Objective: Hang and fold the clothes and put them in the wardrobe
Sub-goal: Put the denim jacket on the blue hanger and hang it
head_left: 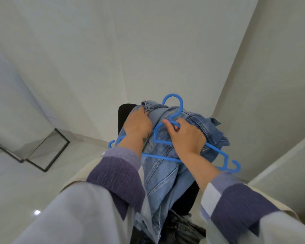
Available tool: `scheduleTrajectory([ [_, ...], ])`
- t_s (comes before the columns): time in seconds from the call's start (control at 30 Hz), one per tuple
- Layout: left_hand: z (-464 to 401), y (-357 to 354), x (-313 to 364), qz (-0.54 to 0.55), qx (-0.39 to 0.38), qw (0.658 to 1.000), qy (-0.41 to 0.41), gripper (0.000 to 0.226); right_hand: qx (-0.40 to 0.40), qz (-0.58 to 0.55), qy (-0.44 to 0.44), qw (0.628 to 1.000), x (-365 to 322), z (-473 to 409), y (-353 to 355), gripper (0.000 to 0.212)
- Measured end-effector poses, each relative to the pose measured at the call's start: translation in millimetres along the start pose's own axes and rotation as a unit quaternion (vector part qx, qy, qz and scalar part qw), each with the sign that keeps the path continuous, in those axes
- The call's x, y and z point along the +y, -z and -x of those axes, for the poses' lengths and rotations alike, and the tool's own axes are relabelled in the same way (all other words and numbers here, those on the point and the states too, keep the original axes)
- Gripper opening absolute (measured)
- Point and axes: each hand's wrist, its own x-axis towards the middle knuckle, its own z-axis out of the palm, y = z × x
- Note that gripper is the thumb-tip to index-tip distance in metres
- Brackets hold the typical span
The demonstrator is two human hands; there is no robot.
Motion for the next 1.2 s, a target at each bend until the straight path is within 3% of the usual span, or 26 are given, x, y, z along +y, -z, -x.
scheduleTrajectory([
  [0.13, 12, 21, 0, 0.087, -0.007, 0.996, 0.025, 0.014, -0.017, -0.039, 0.014, 0.999, 2, 6, 19, 0.056],
  [0.33, 27, 53, -4, 0.07, 0.014, 0.997, 0.015, 0.03, 0.001, -0.047, 0.016, 0.999, 4, 24, 51, 0.056],
  [0.43, 24, 85, -11, 0.007, -0.008, 1.0, -0.014, 0.041, 0.017, -0.051, 0.015, 0.998, -6, 30, 67, 0.055],
  [0.6, 33, 132, -27, -0.08, 0.099, 0.992, -0.004, 0.03, 0.036, -0.046, 0.023, 0.998, -32, 35, 94, 0.055],
  [0.77, 45, 164, -59, -0.087, 0.185, 0.978, -0.032, 0.026, 0.068, -0.059, 0.031, 0.995, -55, 34, 120, 0.056],
  [1.2, 63, 169, -87, -0.065, 0.21, 0.975, -0.035, 0.029, 0.135, -0.004, 0.063, 0.989, -80, 19, 158, 0.053],
])
